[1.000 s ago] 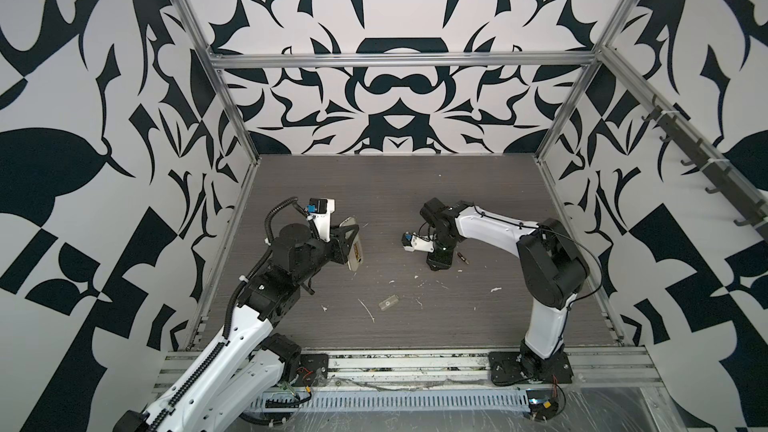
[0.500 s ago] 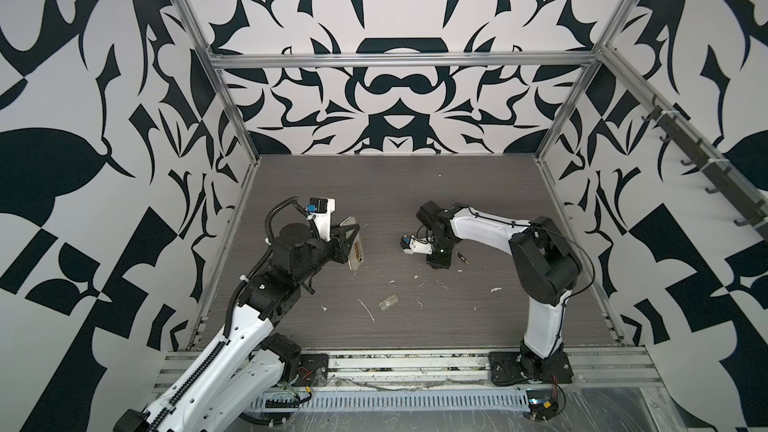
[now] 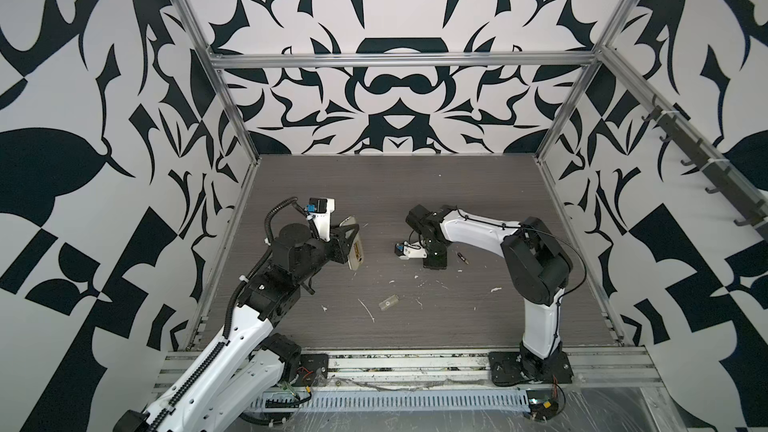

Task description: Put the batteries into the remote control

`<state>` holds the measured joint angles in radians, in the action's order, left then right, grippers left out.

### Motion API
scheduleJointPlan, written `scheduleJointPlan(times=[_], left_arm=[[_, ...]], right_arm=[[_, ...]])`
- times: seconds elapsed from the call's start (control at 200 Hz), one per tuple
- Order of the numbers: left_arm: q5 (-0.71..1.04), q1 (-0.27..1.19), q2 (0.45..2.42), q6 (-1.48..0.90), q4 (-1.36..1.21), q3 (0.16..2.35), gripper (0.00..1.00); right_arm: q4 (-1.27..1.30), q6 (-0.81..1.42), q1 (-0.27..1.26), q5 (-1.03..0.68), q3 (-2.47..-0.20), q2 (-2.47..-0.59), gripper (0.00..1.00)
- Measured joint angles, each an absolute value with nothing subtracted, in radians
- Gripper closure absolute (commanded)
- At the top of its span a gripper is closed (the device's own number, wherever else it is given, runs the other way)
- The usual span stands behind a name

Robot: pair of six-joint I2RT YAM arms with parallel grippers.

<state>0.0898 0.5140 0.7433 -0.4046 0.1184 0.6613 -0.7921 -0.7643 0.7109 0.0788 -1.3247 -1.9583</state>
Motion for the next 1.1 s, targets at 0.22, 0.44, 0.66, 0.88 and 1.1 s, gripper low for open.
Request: scheduleJointPlan(times=[0.22, 0.44, 0.66, 0.88, 1.1], left_arm=[[0.061, 0.514, 0.71, -0.405, 0.149, 0.66, 1.0], [0.031, 0.514, 0.688, -0.411, 0.162, 0.645, 1.0], [-0.005, 0.514, 0.68, -0.411, 0.163, 0.635, 1.0], [-0.038, 0.514, 0.653, -0.408, 0.182, 0.627, 1.0], [-0.042, 0.514, 0.659, -0.403, 0.184, 0.627, 1.0]], right_arm=[[-0.733, -0.792, 0.745, 0.09, -1.304, -1.943, 1.0], [-0.682, -0.793, 0.799, 0.086, -1.277, -1.926, 1.0], [-0.653, -0.789, 0.835, 0.037, -1.266, -1.918, 1.0], [-0.653, -0.784, 0.849, 0.009, -1.266, -1.918, 0.92], [-0.63, -0.772, 0.849, 0.009, -1.246, -1.906, 0.84]])
